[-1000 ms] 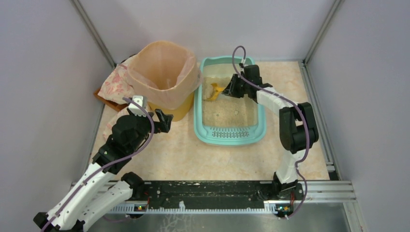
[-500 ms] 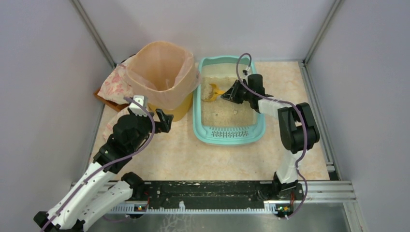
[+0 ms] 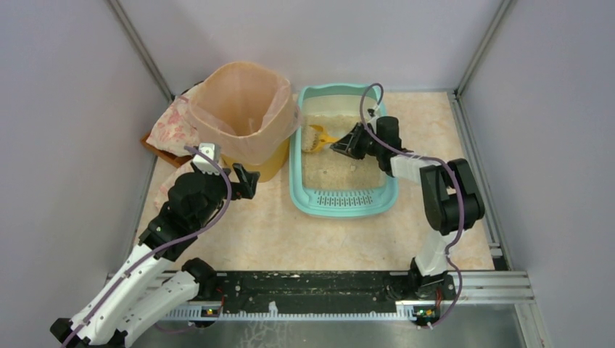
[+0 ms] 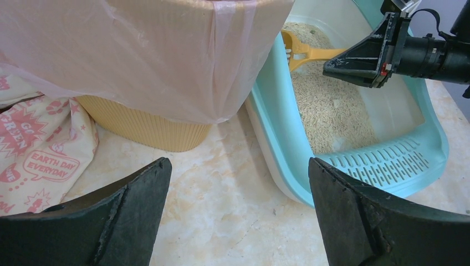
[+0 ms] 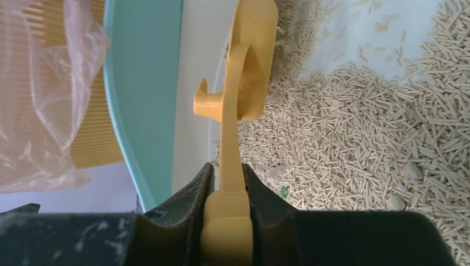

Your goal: Clean the litter box

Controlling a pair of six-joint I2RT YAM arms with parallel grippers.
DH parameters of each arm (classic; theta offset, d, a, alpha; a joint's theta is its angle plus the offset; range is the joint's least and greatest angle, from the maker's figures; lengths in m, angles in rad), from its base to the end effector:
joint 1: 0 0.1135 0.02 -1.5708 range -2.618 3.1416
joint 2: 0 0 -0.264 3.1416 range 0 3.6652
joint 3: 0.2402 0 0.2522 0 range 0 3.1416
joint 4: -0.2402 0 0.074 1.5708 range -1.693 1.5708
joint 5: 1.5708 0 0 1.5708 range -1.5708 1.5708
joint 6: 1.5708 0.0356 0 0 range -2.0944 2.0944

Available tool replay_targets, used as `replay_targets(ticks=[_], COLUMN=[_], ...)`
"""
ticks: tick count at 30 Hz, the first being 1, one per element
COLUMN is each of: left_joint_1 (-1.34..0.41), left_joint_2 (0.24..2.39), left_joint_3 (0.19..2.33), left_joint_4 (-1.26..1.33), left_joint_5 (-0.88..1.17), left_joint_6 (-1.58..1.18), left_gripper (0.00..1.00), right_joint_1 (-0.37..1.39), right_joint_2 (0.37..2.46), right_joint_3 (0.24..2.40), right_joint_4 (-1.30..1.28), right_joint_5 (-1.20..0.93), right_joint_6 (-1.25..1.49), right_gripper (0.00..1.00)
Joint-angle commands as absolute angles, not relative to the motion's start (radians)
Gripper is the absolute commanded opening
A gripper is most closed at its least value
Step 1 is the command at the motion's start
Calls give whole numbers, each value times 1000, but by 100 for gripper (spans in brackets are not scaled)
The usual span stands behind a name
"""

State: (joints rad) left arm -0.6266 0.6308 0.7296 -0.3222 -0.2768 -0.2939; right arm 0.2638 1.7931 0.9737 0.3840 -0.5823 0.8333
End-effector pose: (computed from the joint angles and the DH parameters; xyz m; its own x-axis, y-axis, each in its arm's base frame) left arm 0.1274 -0.0802 0.3291 -0.2726 -0.1466 -0.9509 0.2813 0.9330 -0.2245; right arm 0.3650 0.1189 0.1892 -0.7913 0.4266 -0.4380 -0.1688 0.5362 0.8271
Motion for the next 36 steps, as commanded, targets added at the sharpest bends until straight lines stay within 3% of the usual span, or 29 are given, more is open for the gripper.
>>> replay_targets(ticks=[1,26,32,36], left_joint_1=[-627,-627,-626,-626], left_joint_2=[619,635,636,644], left_joint_3=[749,749,748,748], left_joint_4=[-318,-307,-305,-302], left_joint_5=[-267,-232,-231,-226], left_joint_6=[-288,-288,-290,-291], left_gripper=[99,99,99,99], right_joint_1=[275,88,-40,43], right_joint_2=[1666,1412,1376,1406], right_joint_3=[967,797,695,696], right_joint_4=[416,339,546,574], right_joint_5=[-638,-650,-754,-760], right_joint_6=[830,773,915,928], right_gripper=[0,0,0,0])
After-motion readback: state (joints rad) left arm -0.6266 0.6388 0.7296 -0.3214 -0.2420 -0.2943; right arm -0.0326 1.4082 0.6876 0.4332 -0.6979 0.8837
